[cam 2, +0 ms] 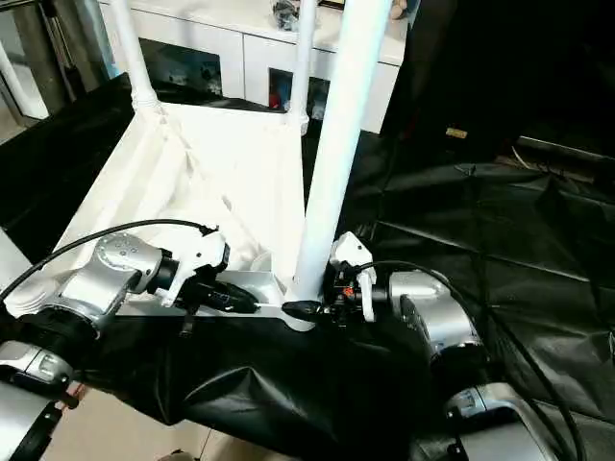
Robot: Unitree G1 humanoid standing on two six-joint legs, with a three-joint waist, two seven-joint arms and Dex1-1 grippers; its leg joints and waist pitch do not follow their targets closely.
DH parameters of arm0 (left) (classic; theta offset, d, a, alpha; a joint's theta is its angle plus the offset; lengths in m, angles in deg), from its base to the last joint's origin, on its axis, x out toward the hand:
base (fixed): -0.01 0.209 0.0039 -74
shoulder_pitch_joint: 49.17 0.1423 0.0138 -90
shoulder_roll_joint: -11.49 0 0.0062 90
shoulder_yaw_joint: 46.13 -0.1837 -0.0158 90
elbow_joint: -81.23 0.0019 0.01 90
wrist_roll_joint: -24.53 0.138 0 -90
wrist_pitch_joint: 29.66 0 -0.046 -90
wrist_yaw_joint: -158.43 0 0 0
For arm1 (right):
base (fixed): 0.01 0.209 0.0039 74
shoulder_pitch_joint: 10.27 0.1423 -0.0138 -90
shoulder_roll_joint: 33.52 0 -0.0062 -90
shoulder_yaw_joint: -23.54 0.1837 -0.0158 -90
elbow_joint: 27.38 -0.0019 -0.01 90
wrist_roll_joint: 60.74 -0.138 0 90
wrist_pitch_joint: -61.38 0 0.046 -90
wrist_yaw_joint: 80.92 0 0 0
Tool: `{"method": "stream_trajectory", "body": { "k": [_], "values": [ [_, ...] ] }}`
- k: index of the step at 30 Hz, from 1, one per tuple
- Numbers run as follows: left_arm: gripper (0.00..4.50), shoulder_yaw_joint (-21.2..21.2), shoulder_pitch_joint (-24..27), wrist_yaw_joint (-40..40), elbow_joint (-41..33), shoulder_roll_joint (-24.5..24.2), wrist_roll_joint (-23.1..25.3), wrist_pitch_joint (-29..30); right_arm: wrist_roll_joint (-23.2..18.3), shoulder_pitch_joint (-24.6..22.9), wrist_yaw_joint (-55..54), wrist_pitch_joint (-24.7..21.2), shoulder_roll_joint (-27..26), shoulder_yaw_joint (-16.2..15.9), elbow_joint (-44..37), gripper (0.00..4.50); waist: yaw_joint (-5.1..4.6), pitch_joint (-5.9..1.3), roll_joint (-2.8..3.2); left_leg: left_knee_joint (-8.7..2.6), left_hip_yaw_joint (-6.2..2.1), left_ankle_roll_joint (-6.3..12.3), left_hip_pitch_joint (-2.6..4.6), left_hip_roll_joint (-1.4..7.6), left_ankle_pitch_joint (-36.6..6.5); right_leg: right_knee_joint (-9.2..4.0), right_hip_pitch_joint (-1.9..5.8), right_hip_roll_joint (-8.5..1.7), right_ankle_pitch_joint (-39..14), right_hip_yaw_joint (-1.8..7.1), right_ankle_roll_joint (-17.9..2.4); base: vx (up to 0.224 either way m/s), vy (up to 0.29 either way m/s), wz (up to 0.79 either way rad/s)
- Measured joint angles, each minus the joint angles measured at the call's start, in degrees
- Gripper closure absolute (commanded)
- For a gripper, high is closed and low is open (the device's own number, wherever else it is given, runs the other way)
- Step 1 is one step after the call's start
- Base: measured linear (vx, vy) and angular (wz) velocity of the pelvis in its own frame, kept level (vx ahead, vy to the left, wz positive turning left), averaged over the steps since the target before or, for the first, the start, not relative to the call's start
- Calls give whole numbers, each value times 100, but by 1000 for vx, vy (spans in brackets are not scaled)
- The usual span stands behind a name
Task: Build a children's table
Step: Rotate leg to tighten
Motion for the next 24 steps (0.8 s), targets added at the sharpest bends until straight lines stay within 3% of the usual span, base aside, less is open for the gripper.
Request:
{"method": "stream_trajectory", "body": {
  "k": [3,7,12,14,15,16,20,21,24],
  "values": [
    [450,144,-191,797,361,315,135,101,96,63,-1119,167,-360,354,323,176,-31,2,-4,2,-8,-1,5,-2,0,-1,0,-2,-13,7,24,0,0,0],
    [450,211,-376,1832,653,740,251,298,150,337,-2721,297,-839,726,861,179,-154,2,-5,7,-14,-1,6,-6,1,-6,-1,-5,-15,6,28,0,0,0],
    [450,261,-470,2597,784,1139,438,453,216,553,-4098,434,-1228,955,1187,179,-185,-1,1,7,-19,-1,4,-8,1,-10,0,-5,-16,5,29,0,0,0],
    [450,263,-472,2624,785,1163,458,448,295,551,-4156,555,-1247,958,1219,179,-183,-4,6,6,-20,-1,1,-9,1,-10,0,-4,-15,4,29,0,0,0],
    [450,263,-475,2623,785,1166,465,444,346,550,-4156,597,-1248,957,1227,123,-182,-4,7,5,-20,-1,0,-9,1,-10,0,-4,-14,5,30,0,0,0],
    [450,262,-477,2609,783,1171,470,440,405,548,-4147,648,-1245,952,1248,109,-182,-4,7,5,-20,-1,-1,-9,1,-10,0,-4,-14,5,30,0,0,0],
    [450,249,-476,2425,739,1155,481,428,429,549,-3667,674,-1072,893,1266,88,-167,-4,7,5,-20,-1,-7,-8,1,-10,0,-4,-12,4,28,0,0,0],
    [450,231,-473,2333,704,1119,482,420,431,548,-3457,680,-975,826,1259,68,-162,-4,8,2,-20,-1,-9,-8,1,-10,1,-4,-11,4,28,0,0,0],
    [450,185,-441,1909,613,973,479,300,493,520,-2732,764,-684,517,1152,68,-162,-3,10,-5,-19,-1,-13,-6,1,-7,-1,-2,5,3,2,0,0,0]
  ]
}}
